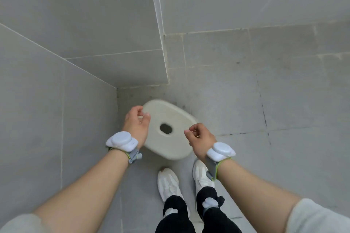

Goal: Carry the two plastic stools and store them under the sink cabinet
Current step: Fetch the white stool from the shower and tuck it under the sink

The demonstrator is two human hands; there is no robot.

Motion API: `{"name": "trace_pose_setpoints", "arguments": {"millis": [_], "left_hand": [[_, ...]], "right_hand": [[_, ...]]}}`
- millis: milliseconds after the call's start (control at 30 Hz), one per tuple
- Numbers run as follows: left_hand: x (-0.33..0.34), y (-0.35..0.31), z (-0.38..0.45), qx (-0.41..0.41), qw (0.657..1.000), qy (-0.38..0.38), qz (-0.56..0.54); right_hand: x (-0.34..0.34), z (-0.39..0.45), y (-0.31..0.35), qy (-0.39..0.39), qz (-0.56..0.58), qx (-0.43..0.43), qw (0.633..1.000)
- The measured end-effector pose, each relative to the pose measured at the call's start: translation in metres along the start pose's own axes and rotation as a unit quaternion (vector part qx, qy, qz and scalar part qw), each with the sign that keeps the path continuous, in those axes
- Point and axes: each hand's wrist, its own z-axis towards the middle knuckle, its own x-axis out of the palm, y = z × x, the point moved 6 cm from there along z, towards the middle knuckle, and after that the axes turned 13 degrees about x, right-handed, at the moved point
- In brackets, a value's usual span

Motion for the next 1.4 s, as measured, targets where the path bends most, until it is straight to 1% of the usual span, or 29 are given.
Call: {"name": "trace_pose_setpoints", "arguments": {"millis": [67,167,233,367,433,500,633,700,767,833,967,1133,1333,1400], "left_hand": [[0.025,0.031,0.014,-0.016,0.999,0.022,0.021],[0.05,0.074,0.038,-0.061,0.995,0.044,0.065],[0.057,0.087,0.046,-0.073,0.991,0.062,0.095],[0.072,0.123,0.074,-0.089,0.983,0.093,0.128],[0.077,0.129,0.083,-0.09,0.982,0.112,0.125],[0.084,0.136,0.093,-0.087,0.982,0.119,0.12],[0.091,0.144,0.104,-0.092,0.979,0.135,0.119],[0.089,0.15,0.107,-0.1,0.981,0.139,0.09],[0.088,0.157,0.11,-0.119,0.983,0.131,0.045],[0.087,0.16,0.109,-0.128,0.983,0.132,0.026],[0.085,0.155,0.111,-0.119,0.985,0.122,0.021],[0.077,0.134,0.103,-0.104,0.99,0.097,0.002],[0.04,0.067,0.076,-0.092,0.993,0.067,-0.01],[0.027,0.038,0.062,-0.087,0.994,0.058,-0.016]], "right_hand": [[0.017,0.029,-0.014,-0.003,-0.002,0.024,1.0],[0.04,0.076,-0.033,-0.048,-0.013,0.049,0.998],[0.045,0.089,-0.041,-0.076,-0.021,0.075,0.994],[0.068,0.125,-0.064,-0.086,0.0,0.137,0.987],[0.071,0.132,-0.071,-0.091,0.017,0.169,0.981],[0.075,0.141,-0.078,-0.091,0.011,0.199,0.976],[0.074,0.154,-0.086,-0.082,0.016,0.221,0.972],[0.072,0.154,-0.09,-0.079,0.04,0.235,0.968],[0.072,0.153,-0.094,-0.064,0.029,0.256,0.964],[0.071,0.151,-0.098,-0.051,0.029,0.27,0.961],[0.067,0.147,-0.094,-0.043,0.065,0.258,0.963],[0.047,0.139,-0.083,-0.048,0.022,0.225,0.973],[0.005,0.086,-0.052,-0.039,0.056,0.199,0.978],[-0.016,0.065,-0.042,-0.047,0.075,0.183,0.979]]}}
